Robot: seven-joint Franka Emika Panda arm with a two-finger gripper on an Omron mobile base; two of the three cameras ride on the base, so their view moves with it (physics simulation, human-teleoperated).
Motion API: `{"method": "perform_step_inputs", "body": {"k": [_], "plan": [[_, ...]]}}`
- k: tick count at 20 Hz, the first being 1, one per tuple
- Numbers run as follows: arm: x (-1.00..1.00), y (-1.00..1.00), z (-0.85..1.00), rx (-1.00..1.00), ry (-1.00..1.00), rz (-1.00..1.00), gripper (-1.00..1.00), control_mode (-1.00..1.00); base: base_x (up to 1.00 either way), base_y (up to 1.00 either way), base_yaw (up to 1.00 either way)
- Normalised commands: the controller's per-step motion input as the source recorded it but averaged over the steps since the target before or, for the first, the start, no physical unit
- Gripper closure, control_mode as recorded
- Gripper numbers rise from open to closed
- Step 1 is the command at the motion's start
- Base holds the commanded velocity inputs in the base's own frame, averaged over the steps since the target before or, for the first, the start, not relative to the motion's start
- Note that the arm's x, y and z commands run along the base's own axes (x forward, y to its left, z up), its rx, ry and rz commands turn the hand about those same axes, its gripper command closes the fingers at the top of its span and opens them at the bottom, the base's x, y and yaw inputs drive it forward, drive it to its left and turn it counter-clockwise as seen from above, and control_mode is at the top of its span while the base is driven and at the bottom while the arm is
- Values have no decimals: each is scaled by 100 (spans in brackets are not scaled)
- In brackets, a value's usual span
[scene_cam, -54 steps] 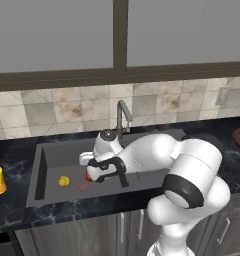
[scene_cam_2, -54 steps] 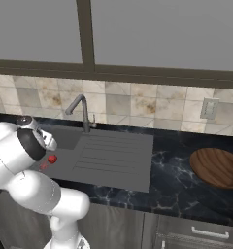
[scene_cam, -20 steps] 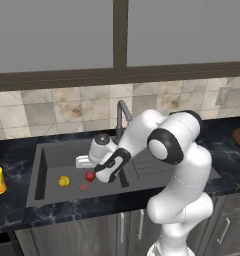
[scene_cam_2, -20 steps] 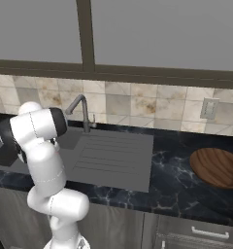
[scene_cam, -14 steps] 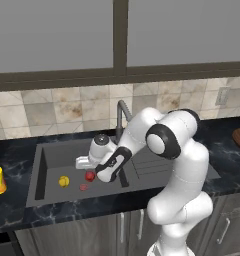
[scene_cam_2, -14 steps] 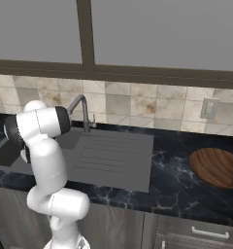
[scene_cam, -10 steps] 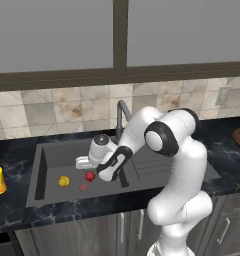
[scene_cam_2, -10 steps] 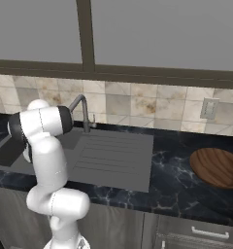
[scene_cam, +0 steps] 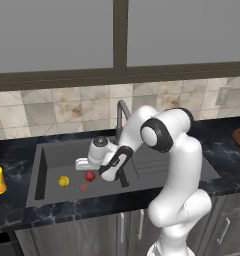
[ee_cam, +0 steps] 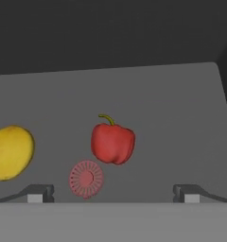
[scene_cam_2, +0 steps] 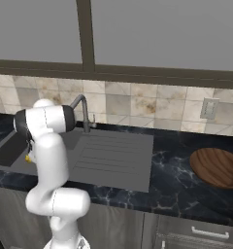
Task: Remove the lemon and bell pepper from the sink. Then move the bowl and cup from the counter to the sink for washing.
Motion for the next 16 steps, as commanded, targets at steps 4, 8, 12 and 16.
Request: {"method": "perform_step_inputs", "body": {"k": [4,8,12,16], "plan": [[8,5,-15,0,0,0,-100,-100,0,0,0],[9,5,-11,0,0,0,-100,-100,0,0,0],[4,2,-10,0,0,0,-100,-100,0,0,0],[1,0,-9,0,0,0,-100,-100,0,0,0]]}}
